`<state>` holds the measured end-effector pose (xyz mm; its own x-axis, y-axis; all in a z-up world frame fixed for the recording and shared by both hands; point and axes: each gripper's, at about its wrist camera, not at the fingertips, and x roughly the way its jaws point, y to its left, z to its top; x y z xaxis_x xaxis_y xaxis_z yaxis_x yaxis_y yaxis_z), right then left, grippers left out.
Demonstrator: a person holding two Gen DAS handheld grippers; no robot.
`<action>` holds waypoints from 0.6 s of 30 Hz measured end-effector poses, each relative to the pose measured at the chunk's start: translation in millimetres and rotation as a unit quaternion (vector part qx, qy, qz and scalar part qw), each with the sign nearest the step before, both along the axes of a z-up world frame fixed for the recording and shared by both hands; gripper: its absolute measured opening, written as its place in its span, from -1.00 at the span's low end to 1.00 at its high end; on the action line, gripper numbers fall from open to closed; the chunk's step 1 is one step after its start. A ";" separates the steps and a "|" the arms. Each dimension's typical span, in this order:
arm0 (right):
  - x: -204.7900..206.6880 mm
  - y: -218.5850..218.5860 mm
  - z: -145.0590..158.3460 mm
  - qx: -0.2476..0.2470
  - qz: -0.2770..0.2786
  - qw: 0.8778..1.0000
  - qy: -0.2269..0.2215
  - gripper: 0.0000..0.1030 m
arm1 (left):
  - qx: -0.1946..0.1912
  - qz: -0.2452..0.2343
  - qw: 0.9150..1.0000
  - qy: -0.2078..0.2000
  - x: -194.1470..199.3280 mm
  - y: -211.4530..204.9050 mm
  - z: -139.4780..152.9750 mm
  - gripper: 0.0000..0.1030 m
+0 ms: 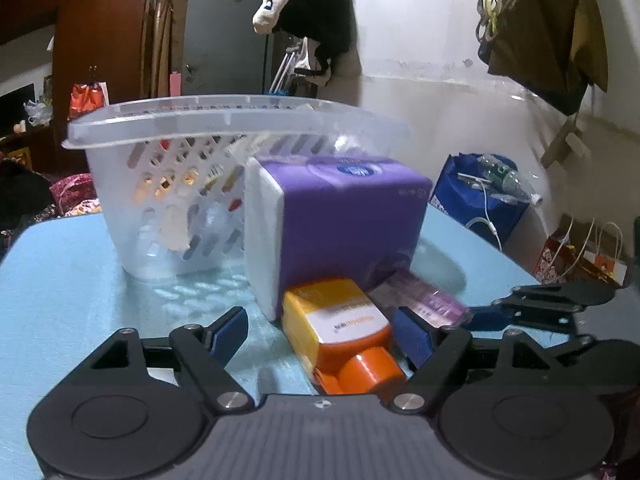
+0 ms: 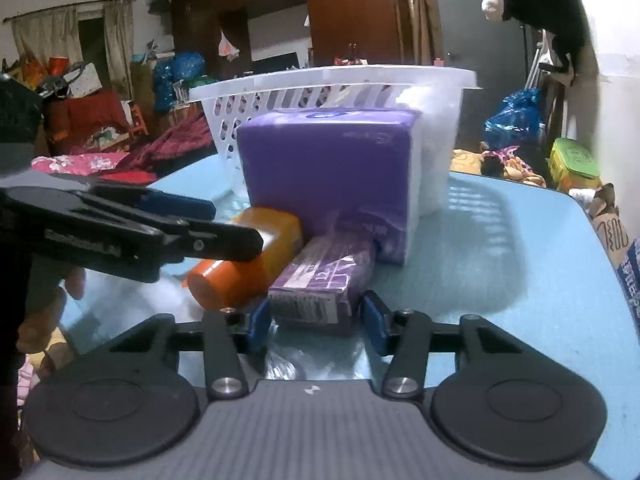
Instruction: Organize objects
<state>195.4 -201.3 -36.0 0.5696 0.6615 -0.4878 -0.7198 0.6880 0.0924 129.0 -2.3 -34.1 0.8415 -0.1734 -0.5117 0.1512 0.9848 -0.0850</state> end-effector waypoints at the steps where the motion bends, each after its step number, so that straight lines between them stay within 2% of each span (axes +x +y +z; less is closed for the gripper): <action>1: -1.6 -4.5 -0.3 -0.001 -0.007 1.000 -0.004 0.00 | 0.003 -0.002 1.000 0.001 0.7 -2.9 -1.7 0.60; 4: -6.2 -12.1 -0.5 0.001 -0.010 1.000 -0.005 -0.01 | 0.019 -0.002 1.000 0.004 3.3 -11.7 -6.7 0.60; 6: -7.7 -10.8 -1.5 -0.006 -0.016 1.000 -0.014 0.08 | 0.030 0.007 0.999 0.007 5.7 -15.5 -10.1 0.59; 9: -6.2 -6.7 -2.0 -0.012 -0.028 0.999 -0.029 0.17 | 0.019 0.001 1.000 0.014 7.4 -14.8 -14.1 0.21; 10: -6.5 -5.4 -2.2 -0.013 -0.028 0.999 -0.031 0.17 | 0.012 -0.004 1.000 0.015 6.6 -13.5 -15.1 0.20; 12: -6.2 -3.2 -2.8 -0.017 -0.028 0.999 -0.039 0.11 | 0.019 0.001 1.000 0.008 2.9 -13.3 -16.0 0.19; 14: -6.3 -5.1 -2.8 -0.011 -0.027 0.999 -0.040 -0.02 | 0.029 0.003 1.000 -0.008 -3.3 -13.4 -17.0 0.19; 18: -16.4 -14.7 4.5 -0.002 -0.033 0.997 -0.067 -0.06 | 0.014 -0.007 0.999 -0.038 -21.1 -2.3 -16.3 0.18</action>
